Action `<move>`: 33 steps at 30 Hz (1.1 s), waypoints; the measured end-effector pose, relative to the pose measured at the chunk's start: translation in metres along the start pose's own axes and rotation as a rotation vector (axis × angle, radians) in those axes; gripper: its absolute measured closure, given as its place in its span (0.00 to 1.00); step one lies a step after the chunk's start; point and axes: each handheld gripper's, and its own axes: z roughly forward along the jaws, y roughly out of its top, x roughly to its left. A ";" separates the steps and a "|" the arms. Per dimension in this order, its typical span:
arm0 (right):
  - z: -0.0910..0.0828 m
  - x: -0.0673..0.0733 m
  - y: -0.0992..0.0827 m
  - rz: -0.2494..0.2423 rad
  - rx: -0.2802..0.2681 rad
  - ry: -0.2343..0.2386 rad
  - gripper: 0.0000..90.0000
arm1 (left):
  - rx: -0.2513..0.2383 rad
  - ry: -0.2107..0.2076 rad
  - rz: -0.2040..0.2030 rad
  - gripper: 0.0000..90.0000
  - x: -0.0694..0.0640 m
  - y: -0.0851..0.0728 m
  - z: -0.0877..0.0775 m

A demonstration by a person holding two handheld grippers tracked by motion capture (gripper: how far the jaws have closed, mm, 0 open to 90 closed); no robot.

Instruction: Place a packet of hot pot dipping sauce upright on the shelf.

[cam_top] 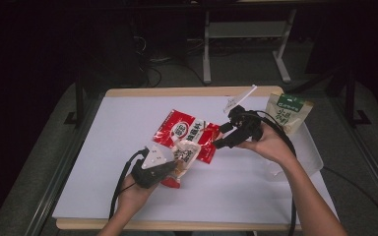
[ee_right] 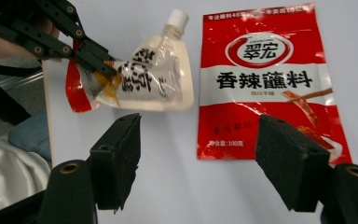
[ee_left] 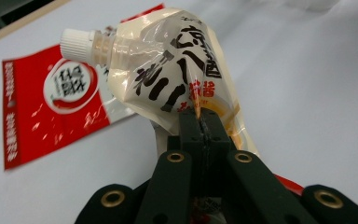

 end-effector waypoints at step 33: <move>0.036 -0.010 0.010 0.123 0.093 0.293 0.50 | -0.100 -0.020 0.064 1.00 -0.032 0.035 0.006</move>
